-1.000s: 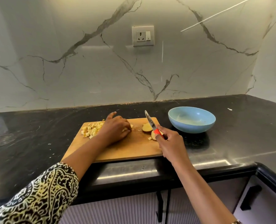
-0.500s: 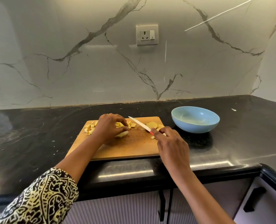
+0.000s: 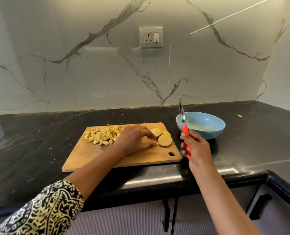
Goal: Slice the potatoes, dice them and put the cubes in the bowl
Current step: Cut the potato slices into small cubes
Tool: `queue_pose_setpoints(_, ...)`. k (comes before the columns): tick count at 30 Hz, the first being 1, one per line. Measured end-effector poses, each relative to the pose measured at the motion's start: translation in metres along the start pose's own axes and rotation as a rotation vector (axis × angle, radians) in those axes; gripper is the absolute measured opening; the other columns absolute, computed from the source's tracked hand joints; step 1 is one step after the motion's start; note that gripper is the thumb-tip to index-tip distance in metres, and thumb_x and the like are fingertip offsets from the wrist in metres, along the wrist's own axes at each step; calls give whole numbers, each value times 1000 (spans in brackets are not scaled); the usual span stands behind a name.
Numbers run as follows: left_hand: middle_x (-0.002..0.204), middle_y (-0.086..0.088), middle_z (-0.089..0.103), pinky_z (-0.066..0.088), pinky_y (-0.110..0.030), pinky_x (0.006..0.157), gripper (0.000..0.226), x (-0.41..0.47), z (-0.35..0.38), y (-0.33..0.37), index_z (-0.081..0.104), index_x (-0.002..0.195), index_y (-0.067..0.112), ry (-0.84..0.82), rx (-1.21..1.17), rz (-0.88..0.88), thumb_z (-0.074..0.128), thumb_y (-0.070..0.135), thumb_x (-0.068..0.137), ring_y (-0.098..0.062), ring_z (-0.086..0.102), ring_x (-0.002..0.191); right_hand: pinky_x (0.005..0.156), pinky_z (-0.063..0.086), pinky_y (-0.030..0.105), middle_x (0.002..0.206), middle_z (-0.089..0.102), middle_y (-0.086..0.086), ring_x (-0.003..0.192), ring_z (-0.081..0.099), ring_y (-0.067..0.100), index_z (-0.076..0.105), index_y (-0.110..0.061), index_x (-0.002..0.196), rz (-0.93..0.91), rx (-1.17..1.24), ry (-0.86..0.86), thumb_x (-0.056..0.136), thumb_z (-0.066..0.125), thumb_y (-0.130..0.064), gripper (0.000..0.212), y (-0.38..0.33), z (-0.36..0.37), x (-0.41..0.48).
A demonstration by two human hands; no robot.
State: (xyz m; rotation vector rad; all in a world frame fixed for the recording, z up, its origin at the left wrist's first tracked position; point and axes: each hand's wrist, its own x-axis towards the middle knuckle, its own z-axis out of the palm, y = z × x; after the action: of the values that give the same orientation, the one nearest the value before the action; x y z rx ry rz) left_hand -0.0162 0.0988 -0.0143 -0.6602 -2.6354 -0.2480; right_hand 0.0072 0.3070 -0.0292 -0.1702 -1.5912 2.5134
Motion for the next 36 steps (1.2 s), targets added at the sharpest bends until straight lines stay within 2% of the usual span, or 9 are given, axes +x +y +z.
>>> queue_pose_setpoints(6, 98, 10, 64, 43, -17, 72, 27, 17, 12, 15, 69, 104, 30, -78, 14, -74, 59, 49, 88, -4, 53, 84, 36, 33, 17, 69, 59, 4, 45, 49, 7, 69, -12, 98, 50, 67, -92, 84, 66, -1, 19, -5, -3, -3)
queue_pose_setpoints(12, 96, 13, 64, 41, -32, 92, 18, 5, -9, -11, 68, 97, 30, 14, 75, -206, 63, 43, 86, -4, 56, 89, 36, 32, 17, 69, 59, 5, 46, 47, 7, 69, -14, 97, 21, 25, -105, 84, 66, -2, 18, -3, -3, -2)
queue_pose_setpoints(17, 101, 14, 66, 39, -39, 94, 12, -11, -26, -43, 69, 96, 36, -81, -22, -399, 66, 31, 86, -5, 55, 91, 37, 32, 17, 69, 60, 4, 47, 48, 8, 70, -15, 97, 32, 4, -123, 84, 66, -2, 19, -3, -2, -3)
queue_pose_setpoints(20, 103, 15, 63, 41, -43, 98, 22, -7, -22, -39, 68, 102, 36, -32, -134, -415, 66, 22, 85, -8, 55, 98, 38, 33, 17, 69, 61, 4, 48, 49, 8, 69, -12, 97, 78, 30, -160, 84, 65, -2, 16, -7, -5, -2)
queue_pose_setpoints(23, 118, 11, 61, 40, -46, 101, 30, 7, -17, -19, 62, 116, 35, 23, -185, -325, 65, 36, 87, -9, 53, 107, 38, 33, 15, 71, 59, 7, 47, 49, 7, 66, -6, 99, 175, 122, -235, 83, 64, -2, 16, -12, -14, 2)
queue_pose_setpoints(26, 143, 4, 44, 38, -44, 106, 63, 26, -3, 16, 43, 137, 36, -134, -228, -244, 62, 57, 81, -18, 40, 130, 38, 34, 14, 72, 58, 7, 47, 48, 6, 65, -4, 106, 216, 209, -247, 81, 65, -3, 24, -14, -20, 4)
queue_pose_setpoints(28, 153, 3, 30, 34, -46, 109, 78, 41, 15, 34, 29, 145, 38, -258, -138, -229, 56, 68, 78, -22, 30, 138, 38, 33, 14, 70, 58, 6, 47, 48, 6, 65, -4, 107, 202, 242, -240, 83, 64, -3, 24, -13, -21, 4)
queue_pose_setpoints(31, 154, 1, 28, 33, -46, 110, 70, 58, 36, 36, 30, 143, 38, -303, -47, -276, 48, 69, 83, -24, 30, 139, 37, 32, 14, 69, 58, 5, 46, 47, 6, 66, -6, 101, 182, 267, -234, 84, 63, -3, 17, -13, -23, 3)
queue_pose_setpoints(36, 148, -3, 36, 35, -42, 108, 54, 80, 39, 16, 41, 136, 31, -276, -183, -333, 58, 50, 88, -25, 36, 133, 39, 32, 15, 69, 60, 5, 49, 47, 7, 68, -9, 100, 180, 205, -254, 75, 69, -7, 25, -11, -21, 6)
